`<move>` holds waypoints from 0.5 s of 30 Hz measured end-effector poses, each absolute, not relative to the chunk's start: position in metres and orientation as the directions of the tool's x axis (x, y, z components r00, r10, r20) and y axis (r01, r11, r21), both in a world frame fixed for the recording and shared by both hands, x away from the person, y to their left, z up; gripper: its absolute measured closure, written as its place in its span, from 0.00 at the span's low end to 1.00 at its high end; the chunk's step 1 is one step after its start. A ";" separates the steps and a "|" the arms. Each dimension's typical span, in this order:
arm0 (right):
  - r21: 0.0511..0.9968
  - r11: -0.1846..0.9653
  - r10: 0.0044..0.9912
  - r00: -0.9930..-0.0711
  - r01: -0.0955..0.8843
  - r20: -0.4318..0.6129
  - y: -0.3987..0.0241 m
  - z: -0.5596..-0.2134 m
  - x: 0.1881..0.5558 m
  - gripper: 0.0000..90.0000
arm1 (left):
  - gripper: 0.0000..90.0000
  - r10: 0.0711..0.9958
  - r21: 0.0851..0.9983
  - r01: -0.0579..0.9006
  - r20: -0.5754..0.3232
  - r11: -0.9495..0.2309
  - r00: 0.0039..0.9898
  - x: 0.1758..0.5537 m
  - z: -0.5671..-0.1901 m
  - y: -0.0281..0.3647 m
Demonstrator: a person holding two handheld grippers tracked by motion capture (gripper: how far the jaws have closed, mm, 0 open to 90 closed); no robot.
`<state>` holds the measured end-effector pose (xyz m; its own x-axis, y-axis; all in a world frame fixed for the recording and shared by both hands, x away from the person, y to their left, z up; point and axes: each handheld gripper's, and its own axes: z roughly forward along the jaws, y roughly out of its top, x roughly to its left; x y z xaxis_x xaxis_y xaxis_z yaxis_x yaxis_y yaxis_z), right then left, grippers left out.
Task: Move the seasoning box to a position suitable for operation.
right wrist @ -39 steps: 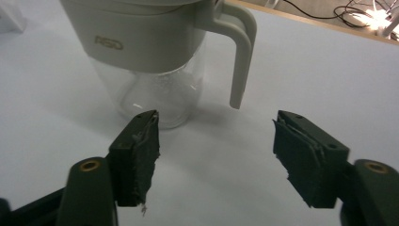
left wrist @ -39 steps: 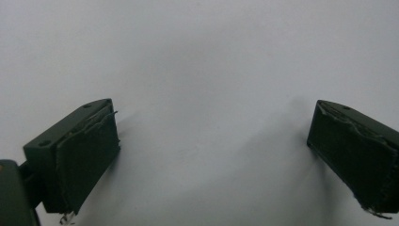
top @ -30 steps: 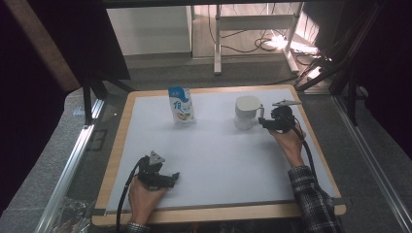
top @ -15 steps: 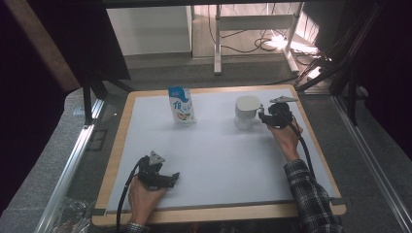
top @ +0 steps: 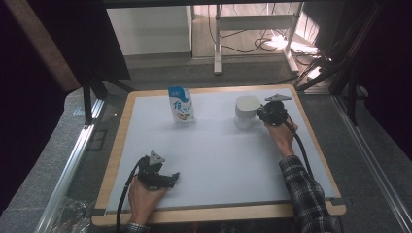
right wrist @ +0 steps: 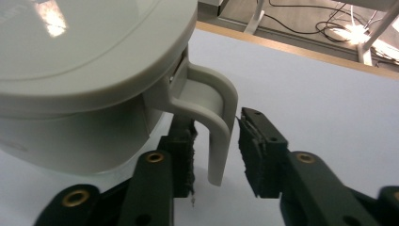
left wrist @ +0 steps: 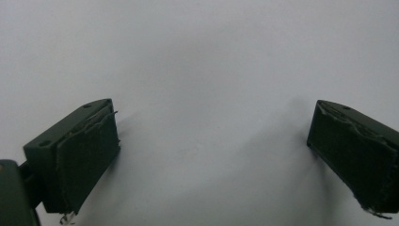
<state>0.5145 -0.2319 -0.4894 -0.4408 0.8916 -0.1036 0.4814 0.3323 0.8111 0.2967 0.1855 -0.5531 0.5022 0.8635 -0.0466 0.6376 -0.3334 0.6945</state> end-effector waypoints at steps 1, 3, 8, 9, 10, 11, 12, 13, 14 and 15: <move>0.813 0.329 0.892 -0.440 0.480 -0.102 -0.232 -0.490 0.515 0.77 | 0.02 0.863 0.695 0.638 -0.047 -0.333 0.502 0.297 -0.553 0.185; 0.816 0.323 0.896 -0.434 0.479 -0.100 -0.231 -0.491 0.515 0.80 | 0.02 0.864 0.695 0.638 -0.047 -0.333 0.502 0.297 -0.553 0.185; 0.824 0.322 0.900 -0.421 0.465 -0.114 -0.231 -0.491 0.515 0.85 | 0.02 0.864 0.695 0.638 -0.047 -0.333 0.502 0.297 -0.553 0.185; 0.825 0.327 0.900 -0.417 0.461 -0.125 -0.230 -0.492 0.514 0.85 | 0.02 0.864 0.695 0.638 -0.047 -0.333 0.502 0.297 -0.553 0.185; 0.826 0.328 0.902 -0.411 0.458 -0.131 -0.229 -0.492 0.514 0.86 | 0.02 0.863 0.695 0.638 -0.047 -0.333 0.502 0.297 -0.553 0.185; 0.831 0.316 0.908 -0.401 0.457 -0.124 -0.229 -0.493 0.514 0.86 | 0.02 0.863 0.695 0.638 -0.047 -0.333 0.502 0.297 -0.553 0.185; 0.834 0.311 0.910 -0.396 0.457 -0.122 -0.228 -0.494 0.514 0.87 | 0.02 0.864 0.695 0.638 -0.047 -0.333 0.502 0.297 -0.553 0.185; 0.834 0.311 0.910 -0.396 0.457 -0.122 -0.228 -0.494 0.514 0.87 | 0.02 0.864 0.695 0.638 -0.047 -0.333 0.502 0.297 -0.553 0.185; 0.835 0.309 0.911 -0.393 0.456 -0.122 -0.228 -0.494 0.514 0.87 | 0.02 0.864 0.695 0.638 -0.047 -0.333 0.502 0.297 -0.553 0.185; 0.837 0.307 0.913 -0.390 0.454 -0.124 -0.228 -0.494 0.514 0.88 | 0.02 0.864 0.695 0.638 -0.047 -0.333 0.502 0.297 -0.553 0.185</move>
